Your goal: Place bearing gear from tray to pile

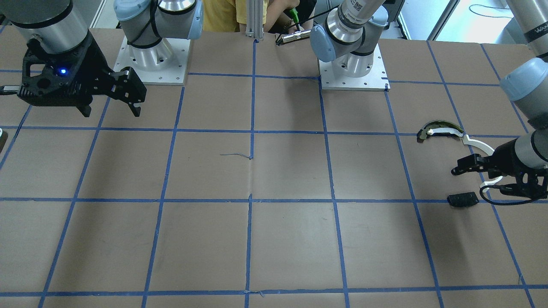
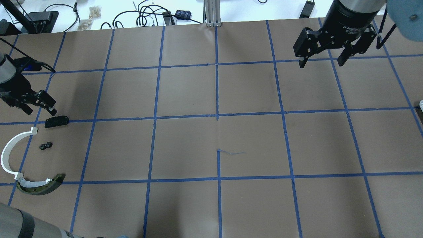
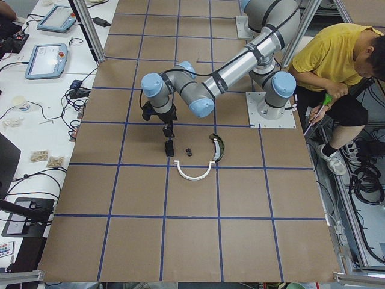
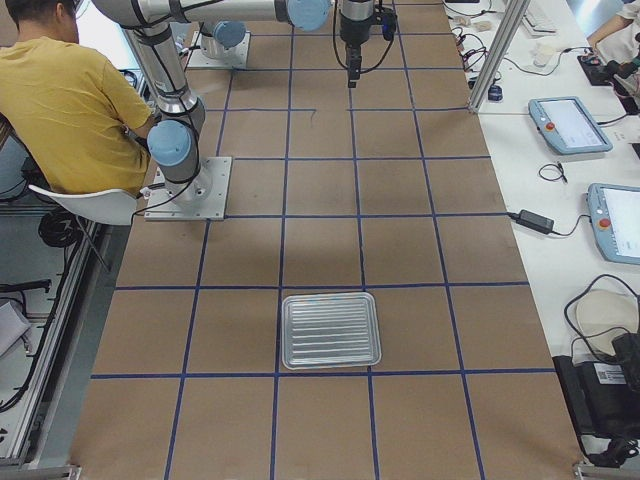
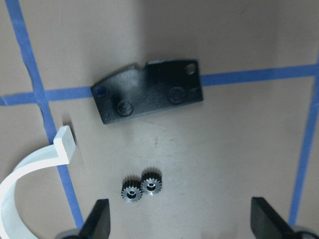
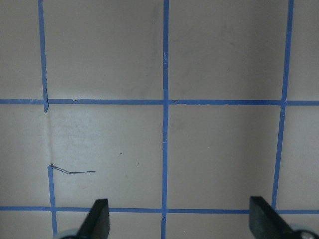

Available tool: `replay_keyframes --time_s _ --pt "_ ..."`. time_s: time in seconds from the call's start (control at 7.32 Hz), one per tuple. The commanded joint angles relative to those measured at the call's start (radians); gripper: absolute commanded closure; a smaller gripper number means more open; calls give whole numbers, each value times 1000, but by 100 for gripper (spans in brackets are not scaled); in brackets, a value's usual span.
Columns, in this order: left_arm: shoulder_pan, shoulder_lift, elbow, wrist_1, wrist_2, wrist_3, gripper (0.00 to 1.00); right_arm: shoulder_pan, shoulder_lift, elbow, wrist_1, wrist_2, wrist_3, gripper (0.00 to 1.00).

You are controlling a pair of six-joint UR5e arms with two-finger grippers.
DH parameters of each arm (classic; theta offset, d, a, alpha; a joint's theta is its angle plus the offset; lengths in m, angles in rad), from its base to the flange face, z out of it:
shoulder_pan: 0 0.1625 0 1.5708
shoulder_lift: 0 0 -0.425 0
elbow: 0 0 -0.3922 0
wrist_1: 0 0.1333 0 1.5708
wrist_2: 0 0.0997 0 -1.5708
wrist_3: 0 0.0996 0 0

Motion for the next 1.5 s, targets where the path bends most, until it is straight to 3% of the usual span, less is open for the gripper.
replay_keyframes --time_s 0.0,0.55,0.68,1.37 --pt "-161 96 76 -75 -32 -144 0 0 2 0 0 1 -1 0" --pt "-367 309 50 -180 -54 -379 0 -2 2 0 0 1 -3 0" --pt "-383 336 30 -208 -95 -415 0 -2 2 0 0 1 -3 0" --pt "-507 362 -19 -211 -88 -614 0 -3 2 0 0 0 -1 0"
